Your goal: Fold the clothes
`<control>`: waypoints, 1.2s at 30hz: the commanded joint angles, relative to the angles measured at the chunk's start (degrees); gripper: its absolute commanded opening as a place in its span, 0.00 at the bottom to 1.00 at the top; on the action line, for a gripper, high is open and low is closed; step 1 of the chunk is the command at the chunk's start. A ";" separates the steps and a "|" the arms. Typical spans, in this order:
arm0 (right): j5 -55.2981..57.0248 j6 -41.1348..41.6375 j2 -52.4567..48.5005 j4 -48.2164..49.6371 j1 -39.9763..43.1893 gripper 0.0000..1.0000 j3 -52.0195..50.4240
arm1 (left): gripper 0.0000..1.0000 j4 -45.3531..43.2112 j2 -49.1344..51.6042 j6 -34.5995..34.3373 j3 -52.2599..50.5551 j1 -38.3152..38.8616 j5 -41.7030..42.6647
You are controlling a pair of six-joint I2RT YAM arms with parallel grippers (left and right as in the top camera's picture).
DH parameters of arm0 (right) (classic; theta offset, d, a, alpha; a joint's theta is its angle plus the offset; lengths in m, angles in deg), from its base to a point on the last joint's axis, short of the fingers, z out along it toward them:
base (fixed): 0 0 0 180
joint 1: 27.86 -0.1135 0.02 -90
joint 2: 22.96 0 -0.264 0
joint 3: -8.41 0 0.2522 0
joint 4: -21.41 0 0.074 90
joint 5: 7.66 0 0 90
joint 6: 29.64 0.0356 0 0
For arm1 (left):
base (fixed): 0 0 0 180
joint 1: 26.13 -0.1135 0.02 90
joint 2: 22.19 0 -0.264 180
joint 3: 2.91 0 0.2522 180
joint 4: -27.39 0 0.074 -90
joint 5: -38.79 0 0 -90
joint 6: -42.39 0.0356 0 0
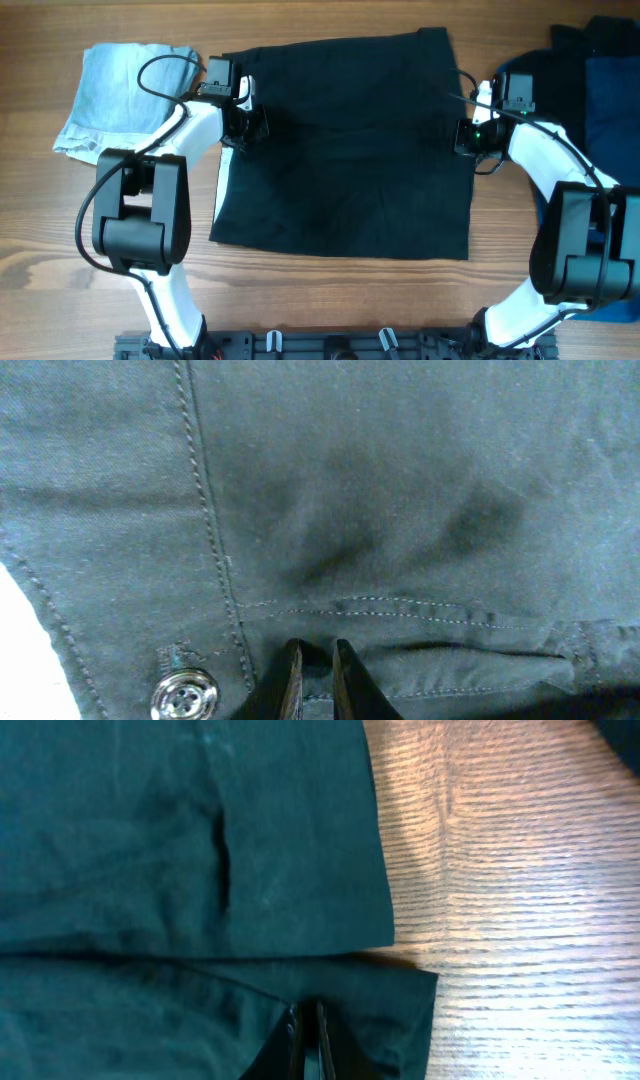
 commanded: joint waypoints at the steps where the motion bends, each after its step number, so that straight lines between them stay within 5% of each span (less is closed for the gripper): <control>1: 3.50 0.68 -0.61 1.95 -0.02 0.05 -1.36 | 0.12 0.15 0.74 0.37 0.61 -0.48 -3.28; 11: -3.87 3.82 6.95 -12.98 -0.02 0.06 5.88 | 0.09 -0.17 0.76 0.55 0.61 -0.48 -3.23; 26: 5.77 4.04 -5.16 10.21 -0.02 0.06 -2.56 | 0.10 -0.37 0.76 0.55 0.61 -0.48 -3.28; 32: 8.52 3.98 -4.02 8.63 -0.04 0.05 1.51 | 0.04 0.15 -3.06 0.55 5.09 -0.48 -3.06; 36: 1.73 1.51 4.11 5.07 -0.04 0.14 7.06 | 0.12 2.25 -8.85 0.46 12.22 -0.90 -3.30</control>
